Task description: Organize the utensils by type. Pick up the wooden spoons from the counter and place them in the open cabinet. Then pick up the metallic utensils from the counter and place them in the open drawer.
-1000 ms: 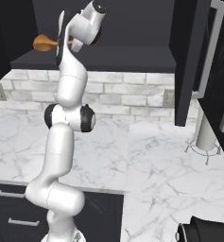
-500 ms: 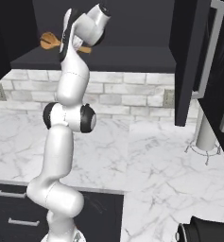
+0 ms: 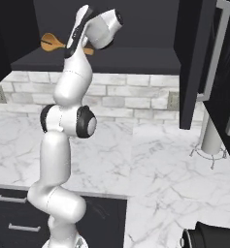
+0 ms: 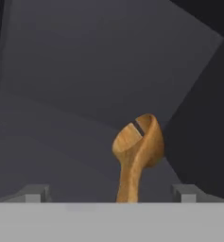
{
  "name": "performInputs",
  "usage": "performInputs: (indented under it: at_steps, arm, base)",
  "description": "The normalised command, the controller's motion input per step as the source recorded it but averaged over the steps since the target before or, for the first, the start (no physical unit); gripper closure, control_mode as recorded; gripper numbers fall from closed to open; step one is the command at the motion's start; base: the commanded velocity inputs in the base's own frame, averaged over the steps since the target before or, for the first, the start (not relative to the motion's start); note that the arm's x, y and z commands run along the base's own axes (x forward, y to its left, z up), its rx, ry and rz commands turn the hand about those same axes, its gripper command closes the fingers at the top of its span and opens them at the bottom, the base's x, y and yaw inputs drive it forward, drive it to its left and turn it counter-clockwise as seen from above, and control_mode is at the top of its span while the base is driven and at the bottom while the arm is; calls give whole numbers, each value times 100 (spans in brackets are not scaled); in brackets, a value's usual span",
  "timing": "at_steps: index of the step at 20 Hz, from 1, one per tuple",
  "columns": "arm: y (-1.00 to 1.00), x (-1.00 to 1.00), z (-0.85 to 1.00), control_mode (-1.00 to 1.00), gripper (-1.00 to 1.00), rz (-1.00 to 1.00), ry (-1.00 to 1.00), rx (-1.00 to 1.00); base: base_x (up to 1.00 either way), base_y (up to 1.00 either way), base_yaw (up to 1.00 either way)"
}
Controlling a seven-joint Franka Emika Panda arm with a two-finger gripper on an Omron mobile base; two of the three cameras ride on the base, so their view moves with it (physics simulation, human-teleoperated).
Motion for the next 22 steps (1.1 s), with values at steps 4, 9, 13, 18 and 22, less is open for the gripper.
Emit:
performInputs:
  at_steps: [4, 9, 13, 18, 22]
  arm:
    - [0, -81, -9, -100, -100, -1, -21, 30]
    - [0, -99, -11, -100, -100, -8, -20, 14]
    - [0, -90, 1, -100, -100, -15, -7, 1]
    - [-8, -75, 7, -100, -100, -16, 0, -9]
    - [-27, -99, -9, -100, -100, -28, 0, -2]
  base:
    - [0, 0, 0]
    - [0, 0, 0]
    - [0, 0, 0]
    - [0, 0, 0]
    - [0, 0, 0]
